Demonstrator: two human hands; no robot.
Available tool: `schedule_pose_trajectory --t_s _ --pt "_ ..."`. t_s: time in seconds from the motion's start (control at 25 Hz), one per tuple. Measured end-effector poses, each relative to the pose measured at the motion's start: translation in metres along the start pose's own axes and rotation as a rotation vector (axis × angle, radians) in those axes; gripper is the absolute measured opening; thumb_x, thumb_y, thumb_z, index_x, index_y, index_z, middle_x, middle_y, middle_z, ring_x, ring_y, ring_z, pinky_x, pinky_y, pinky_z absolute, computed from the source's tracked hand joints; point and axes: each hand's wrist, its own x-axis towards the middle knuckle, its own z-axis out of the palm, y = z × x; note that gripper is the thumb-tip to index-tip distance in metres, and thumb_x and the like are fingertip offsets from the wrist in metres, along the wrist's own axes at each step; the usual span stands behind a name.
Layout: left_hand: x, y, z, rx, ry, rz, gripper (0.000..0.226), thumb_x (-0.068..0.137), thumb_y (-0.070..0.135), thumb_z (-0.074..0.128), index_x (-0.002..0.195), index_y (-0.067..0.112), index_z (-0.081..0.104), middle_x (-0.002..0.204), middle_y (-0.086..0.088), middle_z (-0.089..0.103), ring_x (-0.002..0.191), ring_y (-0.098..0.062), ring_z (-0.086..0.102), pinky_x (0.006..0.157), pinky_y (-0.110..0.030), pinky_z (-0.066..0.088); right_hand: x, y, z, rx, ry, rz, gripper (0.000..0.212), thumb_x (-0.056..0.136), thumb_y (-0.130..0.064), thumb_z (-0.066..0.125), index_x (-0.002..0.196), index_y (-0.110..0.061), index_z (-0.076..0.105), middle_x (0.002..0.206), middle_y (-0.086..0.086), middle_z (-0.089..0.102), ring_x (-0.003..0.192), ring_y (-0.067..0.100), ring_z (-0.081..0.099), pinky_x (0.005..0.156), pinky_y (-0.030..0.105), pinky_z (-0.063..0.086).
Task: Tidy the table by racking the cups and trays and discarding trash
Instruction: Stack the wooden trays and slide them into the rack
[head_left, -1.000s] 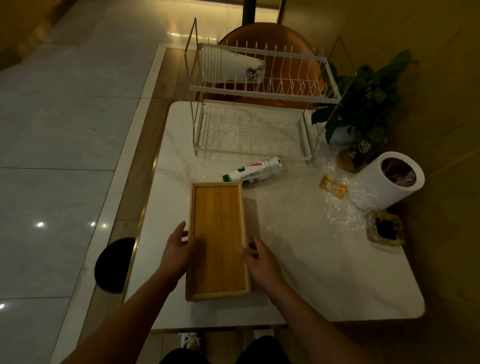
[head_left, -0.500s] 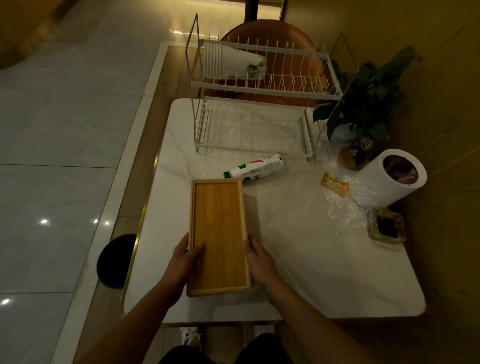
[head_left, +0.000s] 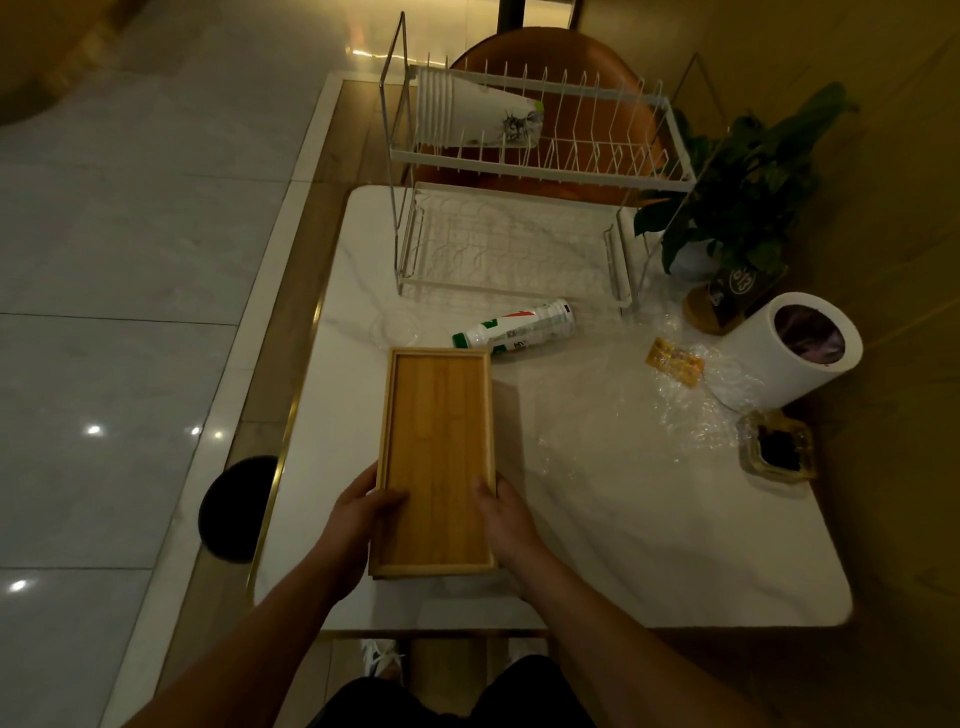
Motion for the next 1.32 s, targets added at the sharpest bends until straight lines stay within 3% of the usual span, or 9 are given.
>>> schedule_pose_trajectory --t_s 0.28,0.48,0.72,0.88,1.12,1.32 --pt "-0.002 0.003 -0.013 0.025 -0.011 -0.013 0.07 0.071 0.032 0.075 0.137 0.035 0.052 0.13 -0.003 0.061 0.117 -0.032 0.059 0.095 -0.06 0.05 -0.005 -0.007 -0.003 0.063 -0.007 -0.026 0.042 0.102 -0.037 0.044 0.138 -0.016 0.049 0.132 0.01 0.06 0.117 0.027 0.059 0.102 0.045 0.048" --pt "-0.004 0.002 -0.013 0.0 -0.047 0.008 0.068 0.077 0.031 0.074 0.14 0.03 0.048 0.135 -0.008 0.058 0.118 -0.035 0.059 0.094 -0.059 0.052 -0.012 -0.009 -0.003 0.073 -0.04 -0.025 0.042 0.101 -0.041 0.043 0.138 -0.02 0.049 0.129 0.005 0.062 0.114 0.022 0.061 0.1 0.042 0.05" --pt "-0.005 0.0 -0.012 -0.024 -0.018 0.025 0.085 0.066 0.028 0.079 0.143 0.025 0.043 0.137 -0.012 0.054 0.121 -0.04 0.056 0.099 -0.064 0.047 -0.011 -0.007 -0.013 0.078 -0.084 -0.033 0.04 0.1 -0.039 0.048 0.133 -0.019 0.054 0.123 0.004 0.065 0.108 0.02 0.063 0.093 0.035 0.052" --pt "-0.006 -0.002 -0.013 -0.06 -0.013 -0.004 0.071 0.068 0.02 0.081 0.129 0.037 0.049 0.132 -0.014 0.056 0.115 -0.041 0.059 0.091 -0.062 0.052 -0.011 -0.001 -0.014 0.071 -0.098 -0.026 0.038 0.098 -0.039 0.052 0.13 -0.019 0.057 0.116 0.001 0.067 0.104 0.016 0.065 0.087 0.032 0.052" --pt "-0.005 0.002 -0.014 -0.067 0.008 -0.015 0.069 0.065 0.027 0.079 0.126 0.041 0.05 0.13 -0.011 0.057 0.109 -0.041 0.062 0.068 -0.047 0.061 -0.006 0.003 -0.015 0.098 -0.125 -0.027 0.042 0.093 -0.039 0.06 0.129 -0.018 0.059 0.118 0.001 0.069 0.107 0.017 0.065 0.1 0.043 0.051" --pt "-0.007 0.003 -0.01 -0.075 0.033 -0.012 0.063 0.063 0.026 0.077 0.118 0.043 0.054 0.127 -0.01 0.058 0.107 -0.041 0.062 0.066 -0.047 0.06 -0.003 0.003 -0.02 0.115 -0.14 0.031 0.051 0.086 -0.041 0.067 0.131 -0.019 0.055 0.119 0.001 0.068 0.107 0.018 0.065 0.099 0.044 0.051"
